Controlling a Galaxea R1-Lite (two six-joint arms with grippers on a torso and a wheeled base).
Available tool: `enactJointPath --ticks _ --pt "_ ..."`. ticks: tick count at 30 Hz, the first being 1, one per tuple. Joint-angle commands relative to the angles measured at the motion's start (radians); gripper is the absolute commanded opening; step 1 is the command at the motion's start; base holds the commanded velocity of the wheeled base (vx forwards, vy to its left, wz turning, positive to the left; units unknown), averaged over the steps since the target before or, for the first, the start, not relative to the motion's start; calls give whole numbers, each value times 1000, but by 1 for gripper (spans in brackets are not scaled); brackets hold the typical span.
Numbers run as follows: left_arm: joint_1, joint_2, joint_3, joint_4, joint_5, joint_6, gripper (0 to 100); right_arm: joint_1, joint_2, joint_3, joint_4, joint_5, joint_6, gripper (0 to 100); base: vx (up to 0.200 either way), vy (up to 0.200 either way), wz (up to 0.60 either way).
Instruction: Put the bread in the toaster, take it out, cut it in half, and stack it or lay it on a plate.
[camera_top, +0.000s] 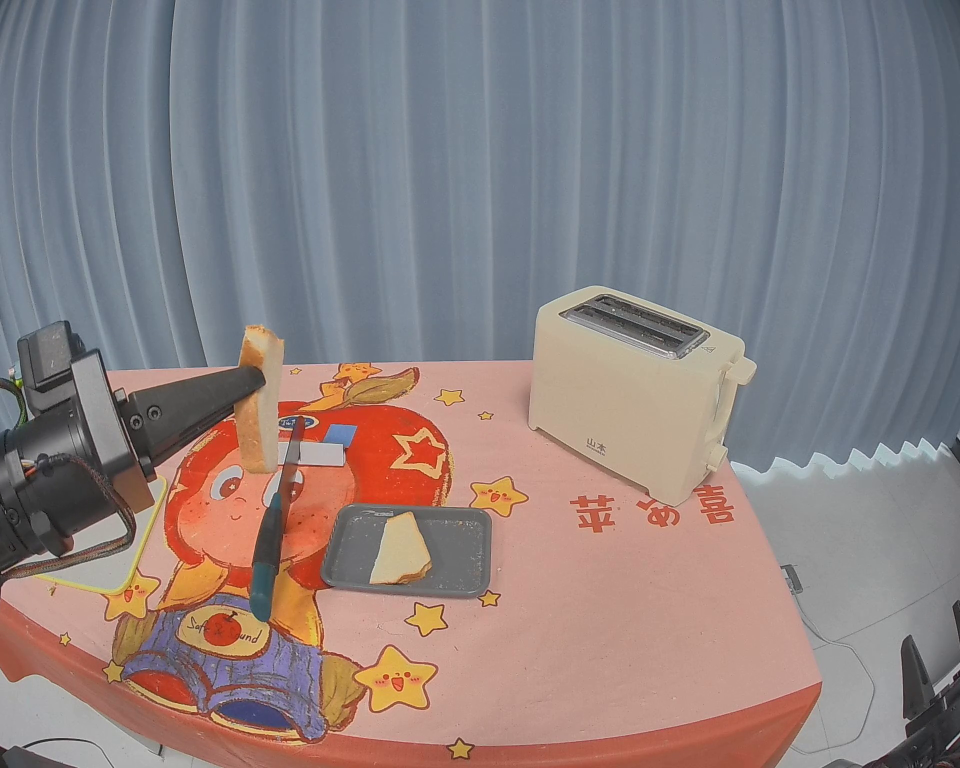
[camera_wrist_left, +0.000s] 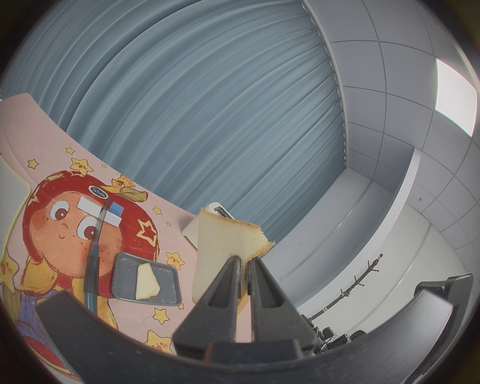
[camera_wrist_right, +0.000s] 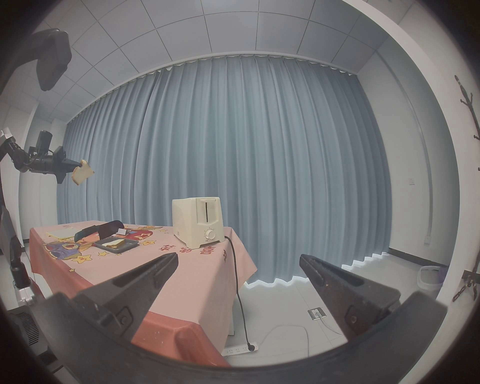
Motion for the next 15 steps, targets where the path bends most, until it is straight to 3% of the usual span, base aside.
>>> enactJointPath --ticks 1,4,6,11,15 --pt "-1 32 -43 4 2 6 0 0 -17 18 -1 0 0 100 0 0 0" --pt "1 135 -115 24 14 16 0 0 -17 18 -1 0 0 100 0 0 0" --pt "-1 172 -157 67 40 44 0 0 -17 18 -1 0 0 100 0 0 0" --pt "-1 242 -257 281 109 164 0 0 -17 18 -1 0 0 100 0 0 0" --pt "-7 270 -326 415 122 204 0 0 -17 18 -1 0 0 100 0 0 0"
